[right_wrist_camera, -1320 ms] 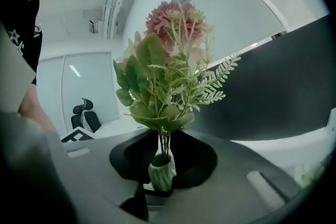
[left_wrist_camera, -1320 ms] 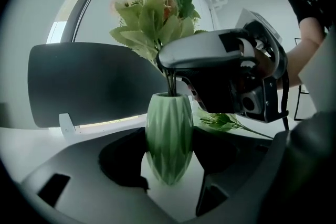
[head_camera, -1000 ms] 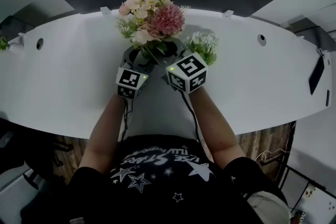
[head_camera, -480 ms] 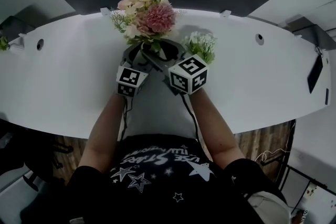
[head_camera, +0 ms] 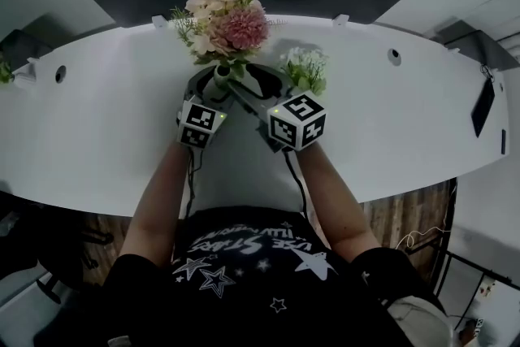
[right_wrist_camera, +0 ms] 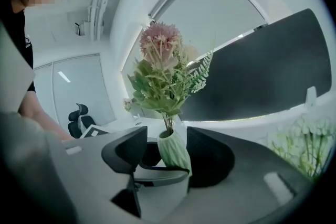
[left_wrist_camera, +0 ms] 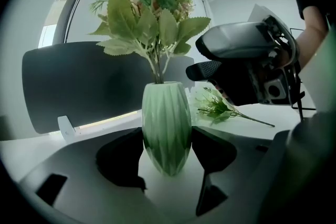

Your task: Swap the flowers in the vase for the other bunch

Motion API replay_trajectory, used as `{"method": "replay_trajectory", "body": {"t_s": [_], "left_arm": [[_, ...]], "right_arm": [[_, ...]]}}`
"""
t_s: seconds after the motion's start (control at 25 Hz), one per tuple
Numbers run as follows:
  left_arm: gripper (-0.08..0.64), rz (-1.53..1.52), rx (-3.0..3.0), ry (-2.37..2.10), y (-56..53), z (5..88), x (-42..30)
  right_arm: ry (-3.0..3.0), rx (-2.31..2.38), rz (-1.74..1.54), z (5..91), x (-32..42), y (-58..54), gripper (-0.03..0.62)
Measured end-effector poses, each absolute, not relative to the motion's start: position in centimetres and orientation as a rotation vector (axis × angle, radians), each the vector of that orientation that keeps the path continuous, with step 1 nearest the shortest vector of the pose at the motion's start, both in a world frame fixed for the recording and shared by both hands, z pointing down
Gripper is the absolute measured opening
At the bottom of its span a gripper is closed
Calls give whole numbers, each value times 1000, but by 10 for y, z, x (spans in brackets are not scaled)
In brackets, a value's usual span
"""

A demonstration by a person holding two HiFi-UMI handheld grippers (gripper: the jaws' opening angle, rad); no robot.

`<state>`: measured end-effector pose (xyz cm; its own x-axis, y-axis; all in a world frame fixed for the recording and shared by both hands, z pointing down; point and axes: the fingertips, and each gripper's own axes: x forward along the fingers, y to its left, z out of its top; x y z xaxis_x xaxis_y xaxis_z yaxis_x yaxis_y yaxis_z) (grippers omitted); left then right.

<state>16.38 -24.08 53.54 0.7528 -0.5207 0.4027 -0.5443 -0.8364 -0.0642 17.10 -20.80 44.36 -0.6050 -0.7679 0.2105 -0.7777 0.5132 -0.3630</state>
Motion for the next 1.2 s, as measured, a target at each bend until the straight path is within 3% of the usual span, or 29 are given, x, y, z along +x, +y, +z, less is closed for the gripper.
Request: {"method": "replay_trajectory", "body": {"t_s": [0.68,0.72,0.92,1.2], "left_arm": [[278,434,2773,-804,-205,508,94],[268,427,2784,-790,-203,504,88],[46,381,2827,-786,-199,480,50],[8,352,2860,-742,-189,465,-14]], "right_arm": [[-2527,1859,713,437,192,-169,179],[-2517,1902,721,435,192,-167,169],[-2471,2024,715,426,174,-162,119],[-2419,2172,674,407,142,-160,3]]}}
